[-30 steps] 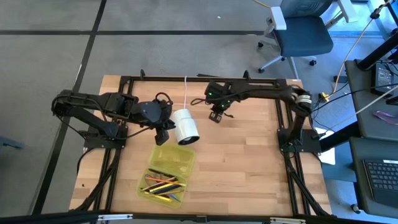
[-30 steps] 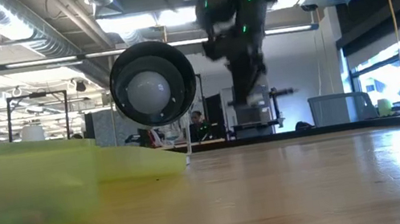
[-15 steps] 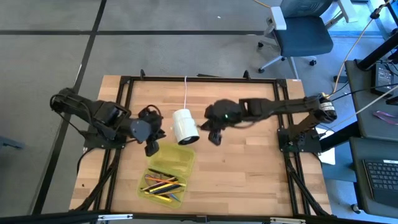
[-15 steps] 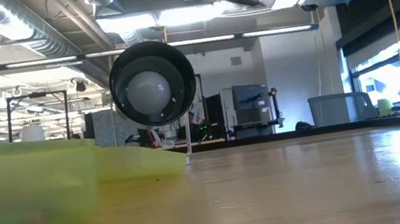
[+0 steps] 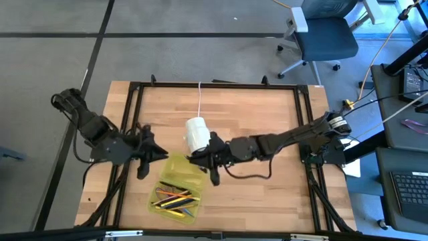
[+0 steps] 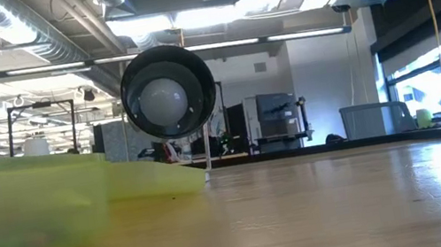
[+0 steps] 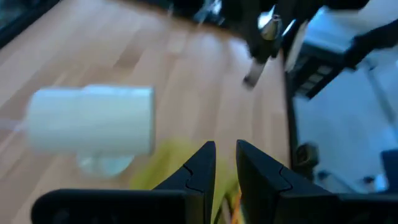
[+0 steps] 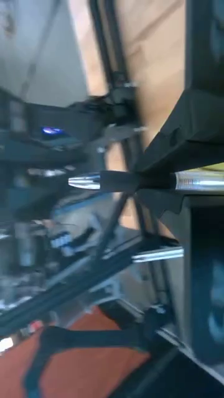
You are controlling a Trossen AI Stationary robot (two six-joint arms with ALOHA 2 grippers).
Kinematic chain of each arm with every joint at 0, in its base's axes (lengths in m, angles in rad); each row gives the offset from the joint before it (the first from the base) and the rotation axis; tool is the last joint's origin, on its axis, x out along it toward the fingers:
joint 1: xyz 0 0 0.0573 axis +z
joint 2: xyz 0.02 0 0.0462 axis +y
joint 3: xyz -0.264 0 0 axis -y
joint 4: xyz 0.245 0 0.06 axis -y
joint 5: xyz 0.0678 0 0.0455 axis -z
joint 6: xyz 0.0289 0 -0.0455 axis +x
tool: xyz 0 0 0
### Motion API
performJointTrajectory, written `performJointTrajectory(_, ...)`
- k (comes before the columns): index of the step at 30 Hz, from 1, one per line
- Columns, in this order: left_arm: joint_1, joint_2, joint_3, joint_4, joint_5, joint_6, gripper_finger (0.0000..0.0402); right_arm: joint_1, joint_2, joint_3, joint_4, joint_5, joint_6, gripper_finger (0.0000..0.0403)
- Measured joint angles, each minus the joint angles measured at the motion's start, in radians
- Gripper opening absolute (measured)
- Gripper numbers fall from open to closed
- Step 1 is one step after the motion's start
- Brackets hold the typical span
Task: Pick & place school supplies into a supply box
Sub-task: Put the transparent black pen into the supply box
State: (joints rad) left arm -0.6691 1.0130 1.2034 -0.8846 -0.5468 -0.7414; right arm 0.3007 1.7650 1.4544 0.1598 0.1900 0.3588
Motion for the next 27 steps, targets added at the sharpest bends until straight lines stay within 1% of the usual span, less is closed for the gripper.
performJointTrajectory(3,-0.046,-0.022,-0.125,0.239,-0.031,0.084,0.0058,0.021,0.031,0.000,0.121,0.052,-0.003,0.0041)
performJointTrajectory(8,-0.098,-0.004,-0.341,0.696,-0.031,0.291,0.0059,0.038,0.060,0.000,0.261,0.053,-0.004,0.0041)
performJointTrajectory(11,-0.097,0.023,-0.455,0.950,-0.031,0.369,0.0062,0.044,0.061,0.000,0.280,0.056,-0.001,0.0041)
performJointTrajectory(14,-0.091,0.047,-0.538,1.157,-0.025,0.422,0.0073,0.048,0.061,0.000,0.307,0.056,0.002,0.0042)
performJointTrajectory(17,-0.074,0.075,-0.592,1.274,-0.021,0.448,0.0088,0.050,0.061,0.000,0.353,0.055,-0.002,0.0043)
performJointTrajectory(20,-0.051,0.103,-0.610,1.348,-0.013,0.449,0.0103,0.050,0.060,0.000,0.381,0.059,-0.024,0.0043)
performJointTrajectory(24,-0.018,0.147,-0.610,1.422,0.000,0.449,0.0116,0.050,0.060,0.000,0.425,0.126,-0.055,0.0044)
performJointTrajectory(27,0.010,0.175,-0.610,1.476,0.046,0.449,0.0120,0.050,0.060,0.000,0.445,0.155,-0.094,0.0044)
